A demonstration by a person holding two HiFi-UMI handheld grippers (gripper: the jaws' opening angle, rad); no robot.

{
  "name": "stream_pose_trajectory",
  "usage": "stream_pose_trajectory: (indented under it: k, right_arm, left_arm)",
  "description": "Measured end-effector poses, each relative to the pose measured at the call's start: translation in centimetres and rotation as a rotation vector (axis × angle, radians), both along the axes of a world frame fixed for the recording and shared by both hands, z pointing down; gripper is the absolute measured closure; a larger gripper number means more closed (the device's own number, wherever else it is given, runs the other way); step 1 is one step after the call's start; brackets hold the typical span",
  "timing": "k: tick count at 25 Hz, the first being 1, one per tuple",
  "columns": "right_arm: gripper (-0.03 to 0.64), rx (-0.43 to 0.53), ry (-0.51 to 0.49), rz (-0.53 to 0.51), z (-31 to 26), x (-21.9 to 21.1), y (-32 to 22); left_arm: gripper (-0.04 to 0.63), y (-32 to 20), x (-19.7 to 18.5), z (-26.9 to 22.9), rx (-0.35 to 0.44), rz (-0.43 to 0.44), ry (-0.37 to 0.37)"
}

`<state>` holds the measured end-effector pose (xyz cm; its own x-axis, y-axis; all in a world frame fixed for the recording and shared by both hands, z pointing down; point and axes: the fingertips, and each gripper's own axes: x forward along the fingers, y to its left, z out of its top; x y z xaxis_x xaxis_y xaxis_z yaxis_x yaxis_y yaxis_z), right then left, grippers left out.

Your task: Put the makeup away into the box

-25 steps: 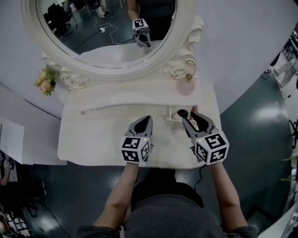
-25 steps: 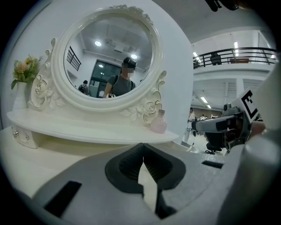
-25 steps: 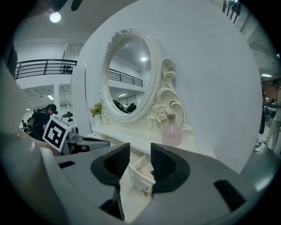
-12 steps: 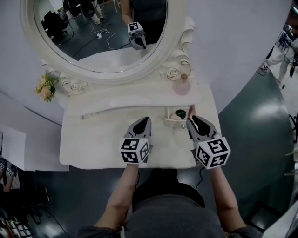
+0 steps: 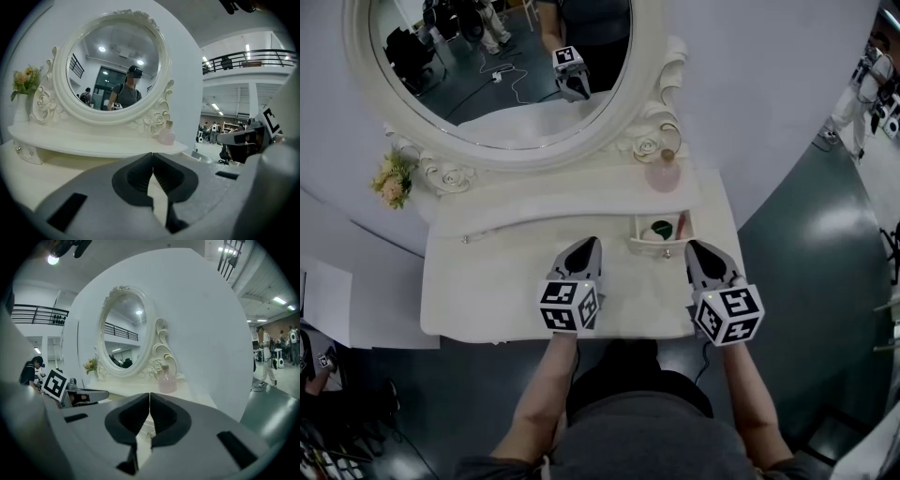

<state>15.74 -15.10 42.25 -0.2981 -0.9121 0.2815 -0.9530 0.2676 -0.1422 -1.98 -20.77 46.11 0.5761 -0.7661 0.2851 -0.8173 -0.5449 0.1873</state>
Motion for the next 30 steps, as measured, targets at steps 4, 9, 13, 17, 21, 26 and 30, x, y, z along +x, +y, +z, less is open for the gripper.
stream_pose_trajectory:
  k: [4,9,13,17,21,26,30]
  right_arm:
    - [0.612,0.009,0.015,0.011,0.2,0.3,0.5]
    - [0.614,0.007,0.029,0.013,0.5,0.4,0.7]
    - [0.614,0.005,0.045,0.006,0.8,0.2,0.8]
    - [0.614,-0.003,0.038,0.006,1.2,0.3,0.7]
    - [0.614,-0.004,0.035,0.002,1.4,0.4,0.5]
    - [0.614,-0.004,0.035,-0.002,1.4,0.6,0.0]
    - [0.614,-0.006,0.038,-0.01,1.3,0.6,-0.2]
  left_arm:
    - [0.589,0.2,-0.1,0.1,-0.003,-0.001,0.003]
    - [0.589,0.4,-0.2,0.0,-0.004,-0.005,0.007]
    - [0.589,0.6,-0.3,0.1,-0.006,-0.006,0.006]
    - [0.589,0.7,-0.4,0.3,-0.008,-0.011,0.003]
    - [0.589,0.6,-0.5,0.3,-0.007,-0.011,-0.002]
    - [0.589,0.5,-0.3,0.3,-0.004,-0.007,-0.006]
    - [0.589,0.4,0.1,0.3,-0.005,0.0,-0.005]
